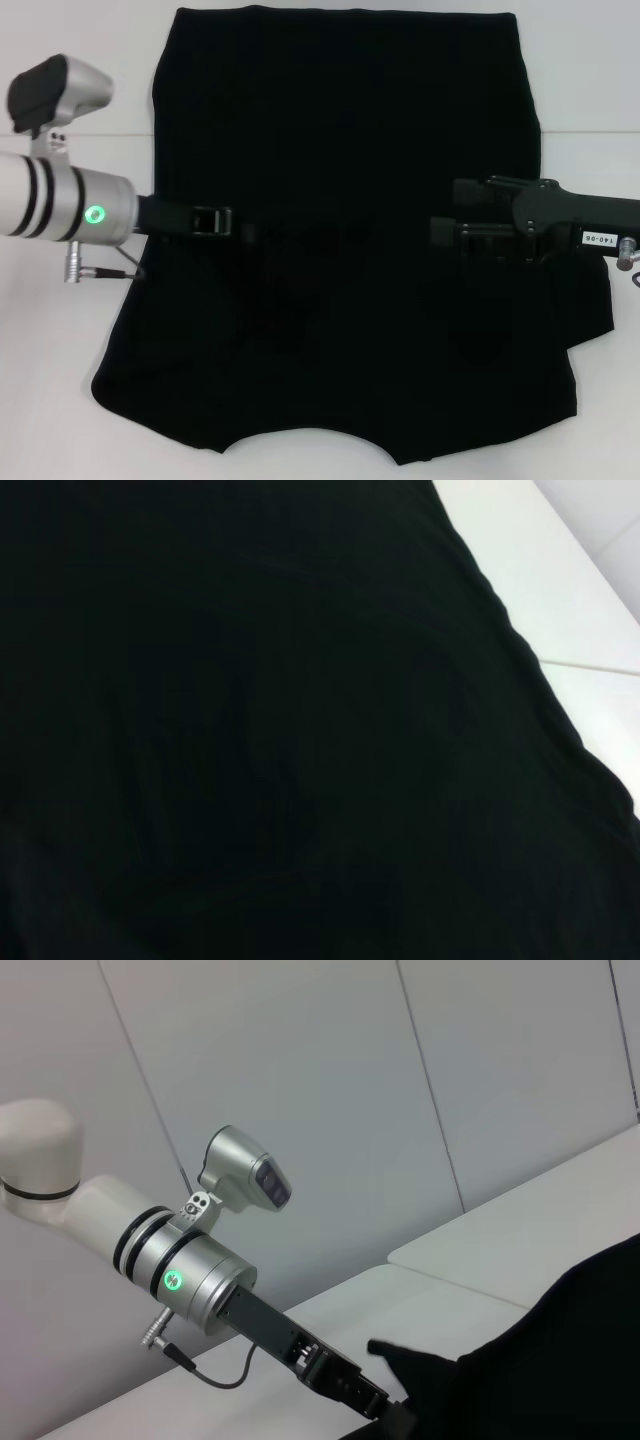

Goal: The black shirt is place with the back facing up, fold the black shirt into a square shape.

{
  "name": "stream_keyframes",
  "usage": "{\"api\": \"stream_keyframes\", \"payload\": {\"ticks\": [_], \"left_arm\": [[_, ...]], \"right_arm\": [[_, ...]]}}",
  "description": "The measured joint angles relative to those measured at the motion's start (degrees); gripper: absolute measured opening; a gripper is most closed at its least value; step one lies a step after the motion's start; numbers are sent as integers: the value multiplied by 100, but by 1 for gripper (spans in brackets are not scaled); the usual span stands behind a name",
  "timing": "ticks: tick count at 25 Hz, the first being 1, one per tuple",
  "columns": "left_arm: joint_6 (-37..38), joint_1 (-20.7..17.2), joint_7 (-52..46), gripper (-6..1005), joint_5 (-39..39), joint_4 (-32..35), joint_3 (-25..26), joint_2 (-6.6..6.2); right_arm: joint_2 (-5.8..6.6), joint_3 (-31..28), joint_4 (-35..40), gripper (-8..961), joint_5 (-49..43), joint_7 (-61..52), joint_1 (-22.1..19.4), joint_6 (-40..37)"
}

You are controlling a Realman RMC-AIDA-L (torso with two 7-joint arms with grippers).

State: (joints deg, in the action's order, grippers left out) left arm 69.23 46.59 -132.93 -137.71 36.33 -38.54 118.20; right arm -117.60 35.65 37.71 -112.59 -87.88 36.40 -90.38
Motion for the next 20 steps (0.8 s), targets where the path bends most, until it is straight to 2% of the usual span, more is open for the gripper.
{"api": "stream_keyframes", "payload": {"ticks": [6, 13, 20], "left_arm": [[-38, 168, -34, 64, -22, -10, -438, 111], [-109, 284, -26, 87, -38, 7, -1398, 253], [69, 226, 162, 111, 45, 374, -1446, 344]], "right_arm": [[0, 3, 0, 912, 0, 6, 15, 4], [0, 3, 0, 911, 0, 8, 32, 4], [4, -1, -20, 912, 0, 8, 7, 6]]}}
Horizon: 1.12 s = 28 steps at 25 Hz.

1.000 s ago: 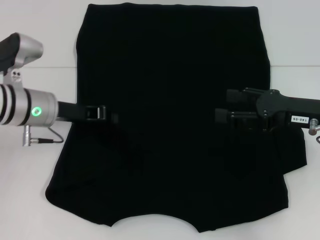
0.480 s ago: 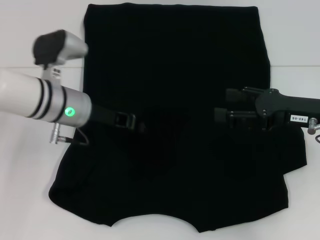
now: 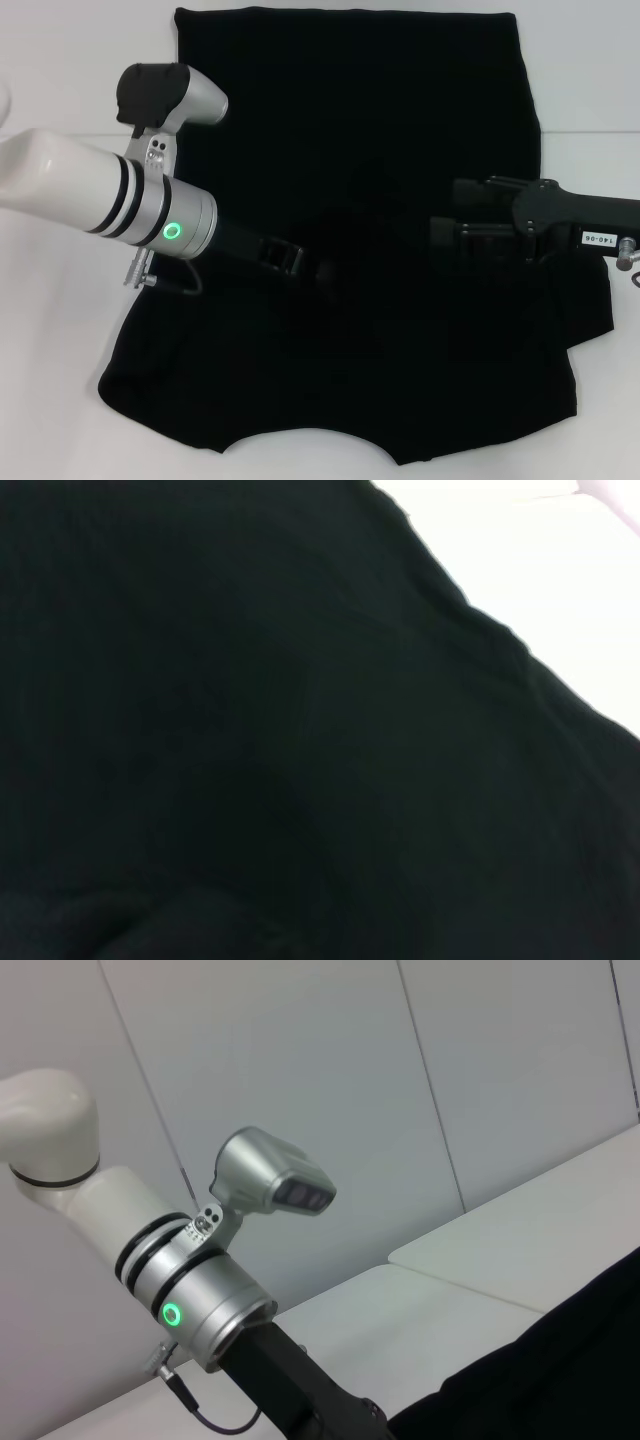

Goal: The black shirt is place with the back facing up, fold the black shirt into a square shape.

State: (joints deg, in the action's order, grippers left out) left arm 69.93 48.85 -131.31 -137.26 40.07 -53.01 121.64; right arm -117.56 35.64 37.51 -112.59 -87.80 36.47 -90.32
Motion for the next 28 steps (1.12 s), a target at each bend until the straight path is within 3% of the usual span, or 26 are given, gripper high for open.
{"api": "stream_keyframes", "payload": {"ticks": [7, 10, 14, 18, 26, 28], "left_arm": [[398, -192, 39, 334, 217, 493, 34, 14], [728, -490, 300, 572, 592, 863, 62, -51], [1749, -927, 1604, 663, 1297, 1125, 629, -93], [2839, -1297, 3402, 754, 1892, 793, 1512, -60], [3147, -1857, 5278, 958, 2238, 614, 1728, 147], [3151, -1886, 5416, 948, 2219, 605, 1713, 160]], "right_arm": [[88, -4, 10, 912, -2, -172, -14, 116], [260, 23, 3, 911, -58, -674, 15, 455], [496, 42, 91, 911, -243, -1493, 33, 643], [726, 54, 445, 911, -828, -2644, 32, 732], [821, 29, 1011, 912, -2823, -4337, 208, 801], [822, 20, 1014, 911, -3191, -4596, 276, 801]]}}
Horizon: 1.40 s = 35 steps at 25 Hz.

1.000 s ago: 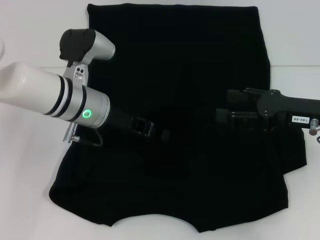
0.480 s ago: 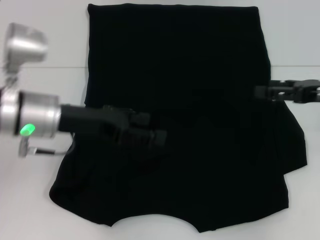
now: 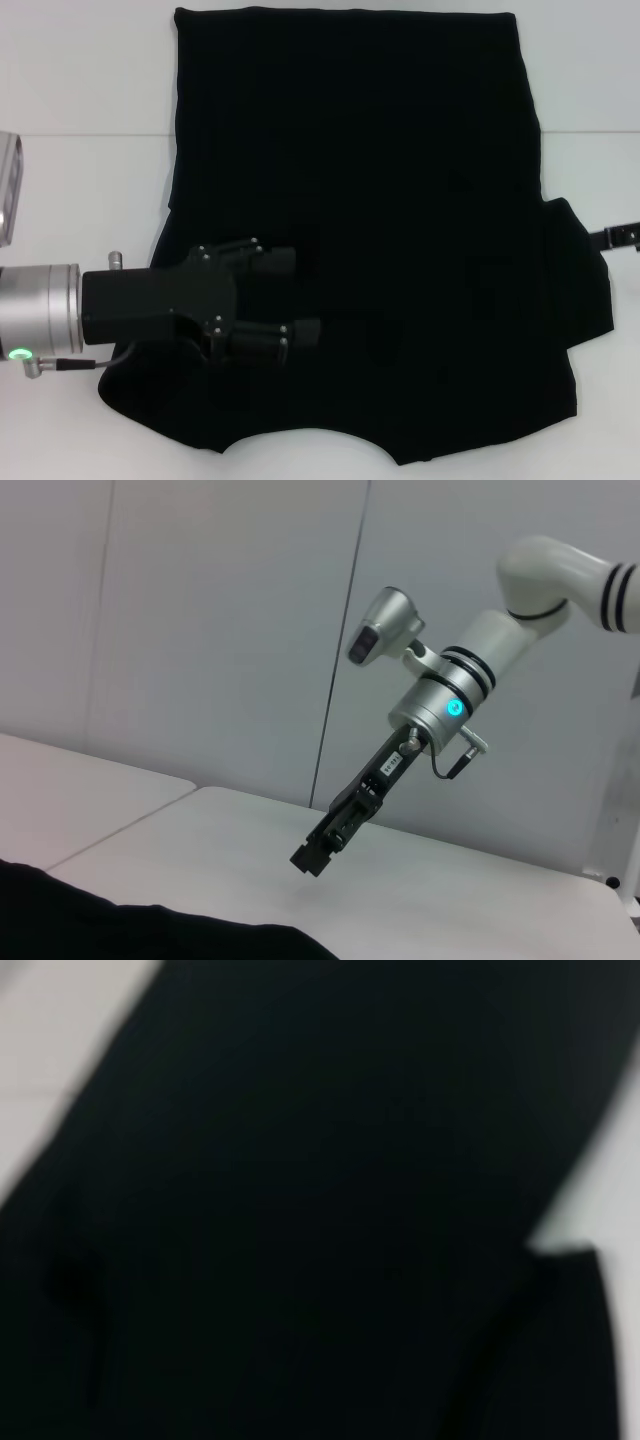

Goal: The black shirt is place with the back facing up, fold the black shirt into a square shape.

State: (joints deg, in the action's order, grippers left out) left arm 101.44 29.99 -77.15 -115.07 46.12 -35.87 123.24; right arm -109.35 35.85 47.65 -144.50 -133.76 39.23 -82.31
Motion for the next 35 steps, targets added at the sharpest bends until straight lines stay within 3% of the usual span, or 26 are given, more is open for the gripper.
{"api": "stream_keyframes", "payload": {"ticks": [7, 14, 22, 35], "left_arm": [[219, -11, 203, 928, -166, 7, -19, -1], [227, 56, 299, 922, -379, 0, -191, -16], [85, 87, 306, 915, -385, -20, -241, -8], [76, 87, 289, 904, -336, -26, -193, -11]], "right_arm": [[-37, 15, -153, 911, -377, -447, 62, 114], [61, 16, -616, 912, -404, -654, 46, 242], [71, 36, -711, 912, -536, -761, 81, 275], [-29, 356, -1064, 859, -685, -815, 235, 803]]}}
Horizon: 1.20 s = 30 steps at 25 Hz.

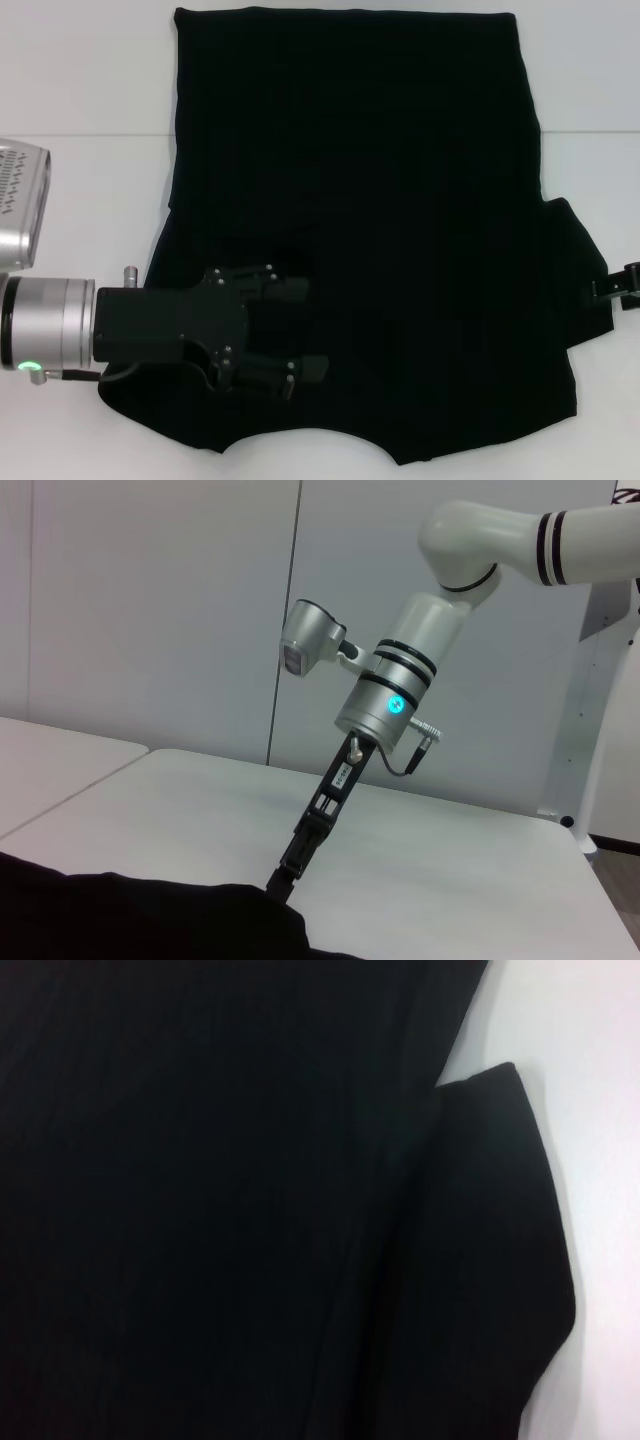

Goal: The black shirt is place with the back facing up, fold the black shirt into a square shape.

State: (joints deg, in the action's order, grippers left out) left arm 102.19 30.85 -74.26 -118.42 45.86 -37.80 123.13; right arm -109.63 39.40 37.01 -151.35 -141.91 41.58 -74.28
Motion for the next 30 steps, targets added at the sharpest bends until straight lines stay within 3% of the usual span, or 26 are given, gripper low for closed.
{"api": "stream_keyframes", "payload": {"ticks": [3, 8, 14, 22, 25, 30], "left_arm": [[-2, 0, -9, 901, 6, 1, 1, 0], [-39, 22, -31, 896, 10, 3, 1, 0], [-52, 59, -52, 891, 13, -4, 5, -15], [-97, 77, -53, 884, 13, -7, 10, -26], [-113, 73, -53, 881, 20, -7, 14, -15], [-129, 35, -121, 877, 117, -10, 19, 16]], "right_arm": [[-28, 78, -103, 840, 0, -1, 39, 131], [-66, 128, -198, 629, 0, 29, 97, 323], [-93, 271, -208, 552, 0, 48, 116, 441], [-94, 418, -195, 263, 1, 45, 42, 505], [-71, 403, -154, 126, 1, 102, -35, 488], [32, 357, -143, 50, 28, 292, -149, 467]]}}
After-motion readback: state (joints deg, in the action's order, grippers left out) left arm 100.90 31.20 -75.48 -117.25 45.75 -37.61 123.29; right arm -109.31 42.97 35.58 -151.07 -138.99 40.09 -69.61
